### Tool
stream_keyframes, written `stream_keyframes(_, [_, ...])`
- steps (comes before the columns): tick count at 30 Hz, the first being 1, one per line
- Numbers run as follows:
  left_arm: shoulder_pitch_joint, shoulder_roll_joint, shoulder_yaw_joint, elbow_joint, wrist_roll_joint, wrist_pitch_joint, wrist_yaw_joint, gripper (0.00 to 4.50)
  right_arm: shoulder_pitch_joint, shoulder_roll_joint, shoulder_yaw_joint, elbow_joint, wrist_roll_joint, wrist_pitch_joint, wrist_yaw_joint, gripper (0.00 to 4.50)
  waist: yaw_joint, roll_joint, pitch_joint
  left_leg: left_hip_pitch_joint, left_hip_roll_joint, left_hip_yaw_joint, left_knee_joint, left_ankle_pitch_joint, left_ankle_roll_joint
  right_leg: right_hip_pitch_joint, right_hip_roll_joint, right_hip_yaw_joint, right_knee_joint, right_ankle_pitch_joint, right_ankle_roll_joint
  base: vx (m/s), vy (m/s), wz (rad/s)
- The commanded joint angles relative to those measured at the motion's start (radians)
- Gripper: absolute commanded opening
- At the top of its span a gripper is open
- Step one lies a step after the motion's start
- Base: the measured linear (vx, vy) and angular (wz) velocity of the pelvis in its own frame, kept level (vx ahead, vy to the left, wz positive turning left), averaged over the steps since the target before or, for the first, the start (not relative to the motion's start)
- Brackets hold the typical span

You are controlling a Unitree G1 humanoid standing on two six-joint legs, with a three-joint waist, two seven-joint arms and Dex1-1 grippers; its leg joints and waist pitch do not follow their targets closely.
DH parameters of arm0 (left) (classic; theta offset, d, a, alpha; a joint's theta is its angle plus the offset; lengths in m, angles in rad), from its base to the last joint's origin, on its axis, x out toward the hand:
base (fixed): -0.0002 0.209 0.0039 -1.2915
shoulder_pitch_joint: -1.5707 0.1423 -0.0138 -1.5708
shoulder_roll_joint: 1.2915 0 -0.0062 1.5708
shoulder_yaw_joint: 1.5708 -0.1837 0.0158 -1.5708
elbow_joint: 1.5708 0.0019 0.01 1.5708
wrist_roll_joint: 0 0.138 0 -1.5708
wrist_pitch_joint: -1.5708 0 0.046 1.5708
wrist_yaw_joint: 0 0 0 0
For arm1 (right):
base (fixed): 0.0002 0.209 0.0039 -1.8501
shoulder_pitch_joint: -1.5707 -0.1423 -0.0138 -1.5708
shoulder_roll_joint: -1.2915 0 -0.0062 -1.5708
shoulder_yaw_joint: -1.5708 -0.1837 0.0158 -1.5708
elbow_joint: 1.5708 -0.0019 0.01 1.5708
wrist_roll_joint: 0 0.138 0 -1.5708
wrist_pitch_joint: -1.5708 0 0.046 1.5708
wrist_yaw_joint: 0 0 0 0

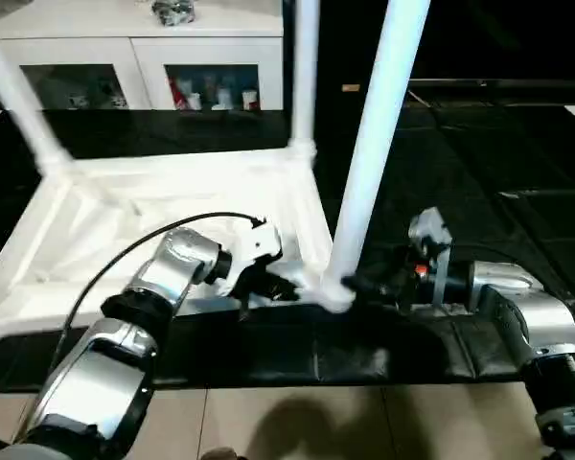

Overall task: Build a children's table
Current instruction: Rotate leg to tighten

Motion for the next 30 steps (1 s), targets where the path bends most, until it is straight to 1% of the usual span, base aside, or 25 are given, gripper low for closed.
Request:
stream_keyframes(1, [0.008,0.002,-0.056,-0.038,0.020,-0.032,-0.089,0.00,0.001,-0.015,0.027,-0.036,0.007,-0.002,0.068,4.29,-0.002,-0.015,-0.072,0.013,0.033,-0.007,-0.063,-0.191,0.073,0.052,-0.075,0.051,-0.074,-0.278,-0.185,0.000,0.000,0.00])
stream_keyframes(3, [0.013,0.010,-0.070,-0.052,0.019,-0.040,-0.118,0.00,-0.001,-0.022,0.049,-0.042,0.010,0.004,0.101,4.29,0.002,-0.014,-0.073,0.013,0.033,-0.007,-0.062,-0.184,0.077,0.052,-0.076,0.052,-0.073,-0.278,-0.185,0.000,0.000,0.00])
stream_keyframes(4, [0.014,0.011,-0.074,-0.058,0.019,-0.043,-0.128,0.00,-0.003,-0.023,0.059,-0.041,0.009,0.005,0.112,4.13,0.006,-0.014,-0.072,0.015,0.034,-0.007,-0.062,-0.186,0.074,0.050,-0.076,0.052,-0.074,-0.288,-0.184,0.000,0.000,0.00])
stream_keyframes(5, [0.015,0.011,-0.078,-0.068,0.015,-0.044,-0.142,0.00,-0.009,-0.024,0.071,-0.032,0.005,0.004,0.124,4.13,0.008,-0.013,-0.072,0.017,0.035,-0.007,-0.063,-0.191,0.070,0.049,-0.077,0.052,-0.075,-0.295,-0.185,0.000,0.000,0.00])
stream_keyframes(6, [0.015,0.010,-0.080,-0.074,0.014,-0.045,-0.149,0.00,-0.013,-0.023,0.077,-0.026,0.001,0.002,0.130,3.94,0.010,-0.012,-0.072,0.018,0.037,-0.007,-0.063,-0.194,0.066,0.048,-0.077,0.052,-0.075,-0.297,-0.186,0.000,0.000,0.00])
stream_keyframes(7, [0.016,0.011,-0.083,-0.078,0.015,-0.049,-0.153,0.00,-0.017,-0.023,0.084,-0.017,-0.005,-0.005,0.135,3.94,0.010,-0.012,-0.071,0.019,0.038,-0.007,-0.065,-0.202,0.062,0.046,-0.077,0.052,-0.076,-0.301,-0.187,0.000,0.000,0.00])
stream_keyframes(8, [0.016,0.011,-0.089,-0.084,0.019,-0.059,-0.161,0.00,-0.027,-0.023,0.096,-0.001,-0.015,-0.020,0.146,3.84,0.010,-0.013,-0.071,0.020,0.037,-0.007,-0.065,-0.210,0.058,0.046,-0.076,0.052,-0.076,-0.306,-0.188,0.000,0.000,0.00])
stream_keyframes(9, [0.016,0.011,-0.089,-0.084,0.019,-0.059,-0.161,0.00,-0.027,-0.023,0.096,-0.001,-0.015,-0.020,0.146,3.84,0.010,-0.013,-0.071,0.019,0.037,-0.008,-0.065,-0.213,0.056,0.047,-0.077,0.052,-0.076,-0.309,-0.187,0.000,0.000,0.00])
stream_keyframes(10, [0.016,0.012,-0.090,-0.087,0.019,-0.059,-0.164,0.00,-0.030,-0.025,0.100,0.004,-0.017,-0.025,0.151,3.63,0.011,-0.014,-0.071,0.020,0.037,-0.007,-0.065,-0.216,0.053,0.046,-0.077,0.053,-0.076,-0.313,-0.185,0.000,0.000,0.00])
stream_keyframes(11, [0.015,0.012,-0.091,-0.089,0.019,-0.059,-0.166,0.00,-0.032,-0.025,0.103,0.008,-0.020,-0.029,0.158,3.54,0.011,-0.014,-0.071,0.019,0.036,-0.007,-0.065,-0.212,0.053,0.048,-0.078,0.053,-0.075,-0.313,-0.184,0.000,0.000,0.00])
stream_keyframes(13, [0.015,0.012,-0.092,-0.092,0.019,-0.062,-0.169,0.00,-0.038,-0.024,0.106,0.016,-0.024,-0.036,0.165,3.49,0.010,-0.015,-0.071,0.017,0.035,-0.007,-0.065,-0.210,0.053,0.048,-0.077,0.053,-0.075,-0.315,-0.182,0.000,0.000,0.00])
stream_keyframes(14, [0.016,0.013,-0.095,-0.098,0.018,-0.063,-0.173,0.00,-0.044,-0.024,0.111,0.026,-0.033,-0.049,0.174,3.20,0.010,-0.016,-0.072,0.016,0.034,-0.007,-0.064,-0.201,0.055,0.050,-0.078,0.052,-0.074,-0.311,-0.180,0.000,0.000,0.00])
stream_keyframes(16, [0.019,0.015,-0.098,-0.106,0.019,-0.064,-0.178,0.00,-0.050,-0.024,0.115,0.033,-0.037,-0.053,0.178,3.20,0.010,-0.018,-0.073,0.016,0.035,-0.007,-0.064,-0.195,0.059,0.049,-0.077,0.053,-0.074,-0.307,-0.177,0.000,0.000,0.00])
stream_keyframes(18, [0.021,0.017,-0.099,-0.111,0.018,-0.064,-0.179,0.00,-0.053,-0.024,0.118,0.036,-0.035,-0.054,0.182,3.03,0.010,-0.016,-0.073,0.016,0.036,-0.007,-0.063,-0.190,0.060,0.049,-0.077,0.053,-0.072,-0.297,-0.181,0.000,0.000,0.00])
stream_keyframes(20, [0.024,0.019,-0.101,-0.115,0.018,-0.065,-0.181,0.00,-0.055,-0.025,0.122,0.039,-0.032,-0.055,0.191,2.82,0.011,-0.016,-0.075,0.014,0.036,-0.008,-0.062,-0.174,0.066,0.050,-0.076,0.053,-0.068,-0.265,-0.189,0.000,0.000,0.00])
stream_keyframes(22, [0.026,0.021,-0.102,-0.118,0.019,-0.065,-0.181,0.00,-0.054,-0.025,0.123,0.038,-0.031,-0.056,0.195,2.58,0.010,-0.017,-0.075,0.013,0.036,-0.007,-0.062,-0.172,0.068,0.051,-0.076,0.053,-0.066,-0.255,-0.194,0.000,0.000,0.00])
stream_keyframes(23, [0.028,0.022,-0.103,-0.119,0.019,-0.064,-0.181,0.00,-0.053,-0.024,0.124,0.037,-0.030,-0.056,0.199,2.58,0.011,-0.017,-0.074,0.014,0.036,-0.007,-0.062,-0.175,0.069,0.050,-0.075,0.053,-0.067,-0.259,-0.193,0.000,0.000,0.00])
stream_keyframes(28, [0.031,0.024,-0.104,-0.117,0.021,-0.061,-0.176,0.00,-0.046,-0.025,0.130,0.028,-0.022,-0.046,0.217,2.19,0.010,-0.017,-0.073,0.015,0.035,-0.007,-0.063,-0.194,0.061,0.050,-0.077,0.052,-0.073,-0.305,-0.180,0.000,0.000,0.00])
stream_keyframes(30, [0.032,0.023,-0.100,-0.116,0.016,-0.050,-0.169,0.00,-0.038,-0.024,0.131,0.022,-0.018,-0.043,0.219,2.12,0.010,-0.017,-0.073,0.015,0.035,-0.007,-0.063,-0.189,0.061,0.050,-0.076,0.052,-0.072,-0.303,-0.178,0.000,0.000,0.00])
